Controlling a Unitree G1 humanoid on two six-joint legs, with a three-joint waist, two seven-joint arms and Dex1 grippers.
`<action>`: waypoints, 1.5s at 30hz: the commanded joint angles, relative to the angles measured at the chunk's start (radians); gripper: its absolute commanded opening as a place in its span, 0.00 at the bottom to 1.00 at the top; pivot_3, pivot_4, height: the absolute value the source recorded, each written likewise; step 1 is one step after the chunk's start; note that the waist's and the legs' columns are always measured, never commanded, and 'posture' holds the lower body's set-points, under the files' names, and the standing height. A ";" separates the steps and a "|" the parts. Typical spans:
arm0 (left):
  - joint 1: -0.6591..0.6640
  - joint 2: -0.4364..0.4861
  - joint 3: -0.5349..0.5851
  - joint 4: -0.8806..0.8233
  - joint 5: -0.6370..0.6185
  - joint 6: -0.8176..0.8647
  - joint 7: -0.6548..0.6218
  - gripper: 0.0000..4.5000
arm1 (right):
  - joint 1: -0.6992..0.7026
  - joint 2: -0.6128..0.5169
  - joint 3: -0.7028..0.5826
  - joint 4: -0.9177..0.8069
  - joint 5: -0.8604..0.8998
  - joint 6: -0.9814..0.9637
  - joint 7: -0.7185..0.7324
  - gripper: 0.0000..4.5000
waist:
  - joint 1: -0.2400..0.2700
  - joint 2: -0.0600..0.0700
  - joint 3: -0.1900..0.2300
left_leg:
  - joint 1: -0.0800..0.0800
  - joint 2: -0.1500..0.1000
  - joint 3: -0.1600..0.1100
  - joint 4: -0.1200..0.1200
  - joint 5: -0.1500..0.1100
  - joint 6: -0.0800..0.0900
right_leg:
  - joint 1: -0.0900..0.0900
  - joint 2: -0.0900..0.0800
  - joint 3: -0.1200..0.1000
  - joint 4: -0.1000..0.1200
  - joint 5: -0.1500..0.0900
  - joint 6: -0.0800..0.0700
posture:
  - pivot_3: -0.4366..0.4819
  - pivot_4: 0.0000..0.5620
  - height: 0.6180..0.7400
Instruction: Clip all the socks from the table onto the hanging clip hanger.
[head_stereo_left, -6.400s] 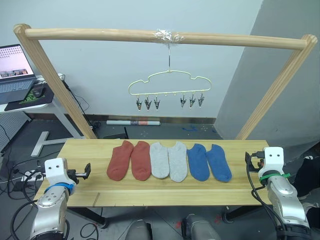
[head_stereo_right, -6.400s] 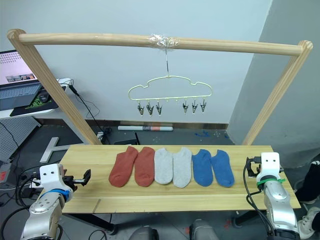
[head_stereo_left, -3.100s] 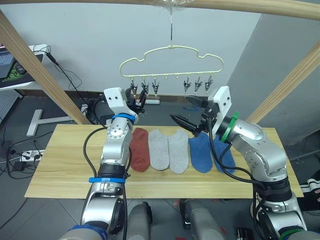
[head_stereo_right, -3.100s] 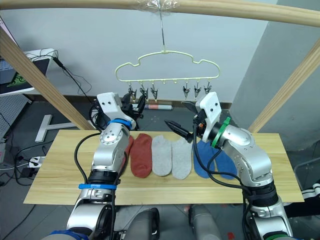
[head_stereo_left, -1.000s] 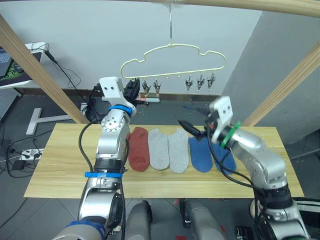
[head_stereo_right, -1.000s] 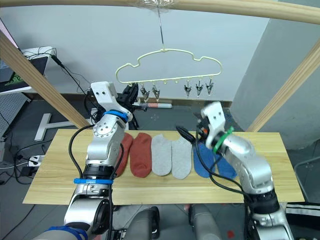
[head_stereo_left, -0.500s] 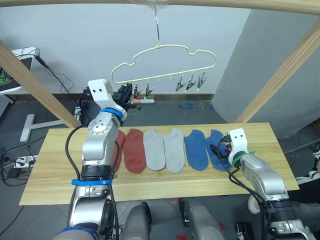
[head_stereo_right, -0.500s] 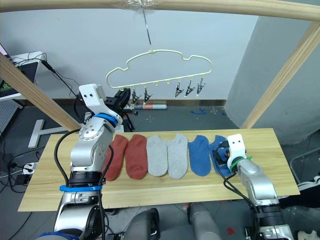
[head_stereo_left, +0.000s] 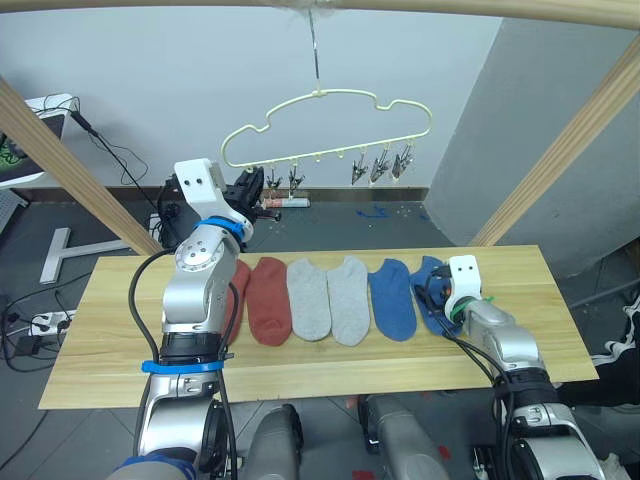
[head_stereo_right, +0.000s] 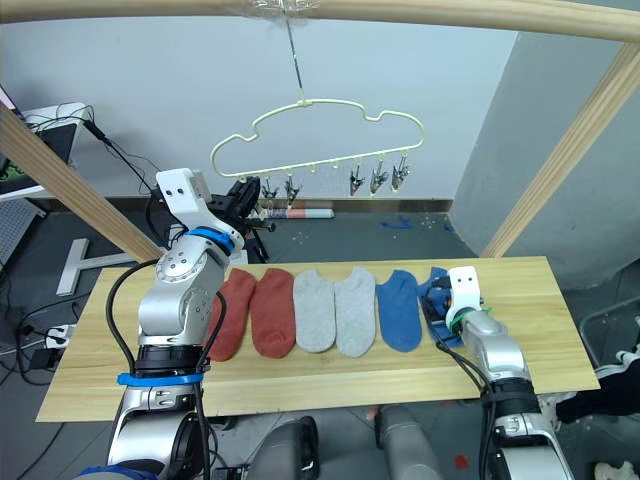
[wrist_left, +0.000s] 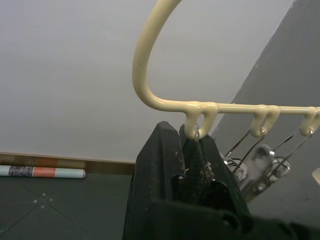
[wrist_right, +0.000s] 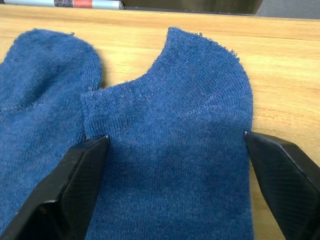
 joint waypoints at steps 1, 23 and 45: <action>0.022 0.015 0.015 -0.019 0.001 0.016 0.005 0.00 | 0.035 -0.009 0.008 0.035 -0.011 0.008 0.029 0.72 | 0.000 0.000 0.000 | 0.000 0.000 0.000 0.000 0.000 0.000 | 0.000 0.000 0.000 0.000 0.000 0.000 | 0.43 0.54 1.00; 0.011 0.042 0.201 -0.051 -0.361 0.441 -0.022 0.00 | 0.092 -0.254 0.328 -0.458 -0.138 -0.310 0.506 0.01 | -0.007 0.003 0.002 | 0.007 0.000 0.002 -0.001 0.000 0.000 | 0.001 0.002 -0.001 0.002 0.001 0.001 | 0.44 0.55 1.00; 0.020 0.024 0.268 -0.195 -0.620 0.632 0.118 0.00 | -0.282 0.100 0.487 -0.168 -0.273 -0.333 0.462 0.01 | 0.005 0.003 0.002 | 0.005 0.001 0.001 -0.002 -0.001 -0.003 | 0.000 0.000 0.000 0.001 0.001 0.001 | 0.49 0.50 1.00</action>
